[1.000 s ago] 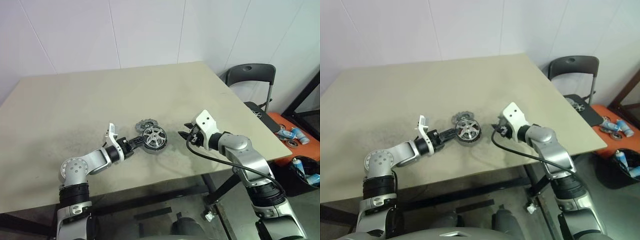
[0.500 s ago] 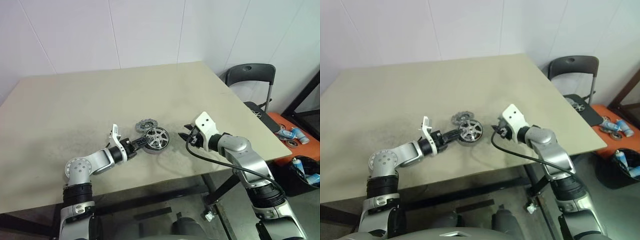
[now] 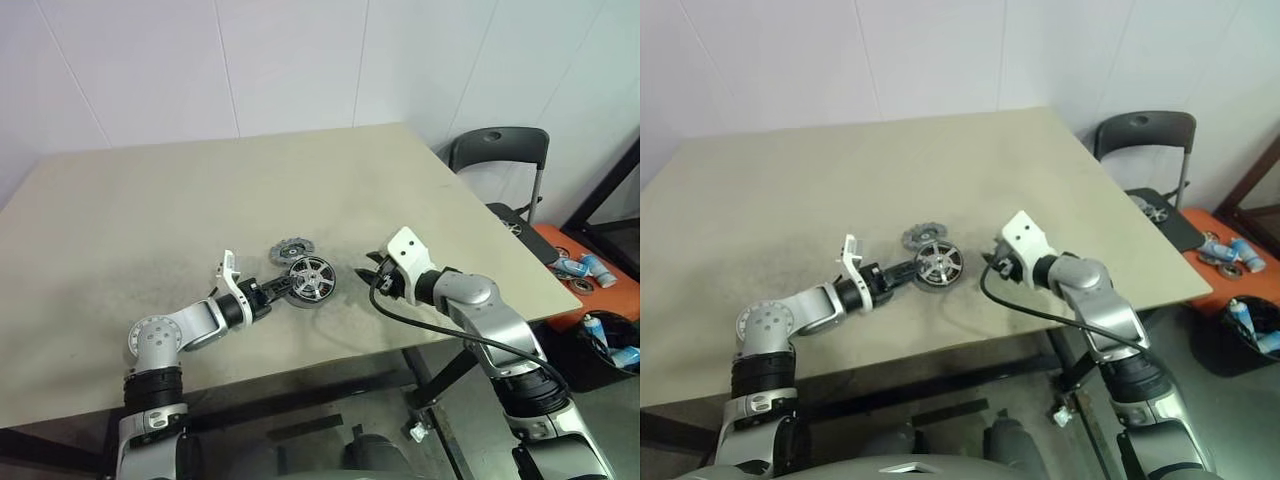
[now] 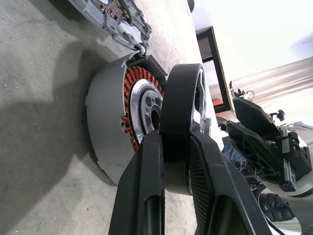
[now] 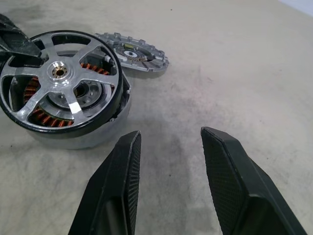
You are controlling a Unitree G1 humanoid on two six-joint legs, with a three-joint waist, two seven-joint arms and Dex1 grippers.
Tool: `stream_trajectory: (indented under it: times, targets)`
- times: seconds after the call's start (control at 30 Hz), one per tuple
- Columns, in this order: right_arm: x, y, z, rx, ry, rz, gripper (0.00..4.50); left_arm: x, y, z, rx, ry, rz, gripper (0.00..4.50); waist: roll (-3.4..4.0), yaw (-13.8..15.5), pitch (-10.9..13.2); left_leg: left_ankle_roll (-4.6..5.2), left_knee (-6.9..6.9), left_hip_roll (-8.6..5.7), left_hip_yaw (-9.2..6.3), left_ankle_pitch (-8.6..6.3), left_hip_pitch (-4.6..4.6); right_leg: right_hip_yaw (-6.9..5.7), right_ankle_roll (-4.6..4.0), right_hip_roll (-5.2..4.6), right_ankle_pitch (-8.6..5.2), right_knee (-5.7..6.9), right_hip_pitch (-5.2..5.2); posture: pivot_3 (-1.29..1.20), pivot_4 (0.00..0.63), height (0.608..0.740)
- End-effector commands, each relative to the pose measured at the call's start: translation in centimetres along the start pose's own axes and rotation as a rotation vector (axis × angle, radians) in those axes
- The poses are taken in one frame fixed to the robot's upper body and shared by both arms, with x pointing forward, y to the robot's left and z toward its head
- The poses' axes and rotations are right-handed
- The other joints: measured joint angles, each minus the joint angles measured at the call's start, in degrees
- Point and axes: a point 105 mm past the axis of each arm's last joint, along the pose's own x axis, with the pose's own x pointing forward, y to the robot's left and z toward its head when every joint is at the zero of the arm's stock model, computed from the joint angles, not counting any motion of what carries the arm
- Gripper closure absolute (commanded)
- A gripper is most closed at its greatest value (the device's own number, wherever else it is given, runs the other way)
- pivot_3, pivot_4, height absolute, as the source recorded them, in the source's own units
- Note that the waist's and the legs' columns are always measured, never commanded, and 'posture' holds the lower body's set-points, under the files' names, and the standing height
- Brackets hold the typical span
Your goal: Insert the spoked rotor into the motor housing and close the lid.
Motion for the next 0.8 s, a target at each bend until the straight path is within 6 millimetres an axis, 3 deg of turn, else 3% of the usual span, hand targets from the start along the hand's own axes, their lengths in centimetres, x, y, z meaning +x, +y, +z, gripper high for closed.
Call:
stream_trajectory:
  times: [0.03,0.17,0.47,0.63,0.8]
  targets:
    - [-0.2,-0.4,1.0,-0.042,-0.031,-0.012,2.47,-0.4,-0.2,1.4,0.006,-0.065,-0.022,4.1,0.0,0.0,0.0,0.0,0.0,0.0,0.0,0.0,0.0,0.0,0.0,0.0,0.0,0.0,0.0,0.0,0.0,0.74]
    - [-0.3,-0.4,1.0,-0.047,-0.028,-0.01,2.47,-0.3,-0.1,1.4,0.001,-0.067,-0.023,4.1,0.0,0.0,0.0,0.0,0.01,0.0,0.0,0.0,0.0,0.0,0.0,0.0,0.0,0.0,0.01,0.0,0.0,0.74]
    - [-0.3,-0.2,0.6,-0.054,-0.015,-0.007,2.47,0.0,2.5,2.0,0.011,-0.114,0.083,4.1,0.01,-0.1,0.0,0.0,0.05,0.0,-0.01,0.01,0.15,0.0,-0.05,0.02,-0.01,0.03,0.15,0.0,0.0,0.74]
    - [-0.3,-0.2,0.6,-0.059,-0.012,-0.008,2.47,0.7,1.9,1.4,0.046,-0.092,0.062,4.1,0.01,-0.2,0.0,-0.01,0.13,0.06,-0.02,0.01,0.59,0.01,-0.16,-0.01,-0.04,0.01,0.59,0.0,0.0,0.74]
    - [-0.3,-0.2,0.5,-0.059,-0.01,-0.013,2.47,0.9,2.2,1.2,0.047,-0.088,0.099,2.43,0.01,-0.2,0.0,-0.02,0.1,0.1,-0.02,0.0,0.94,0.02,-0.17,-0.05,-0.05,-0.03,0.91,0.0,0.0,0.74]
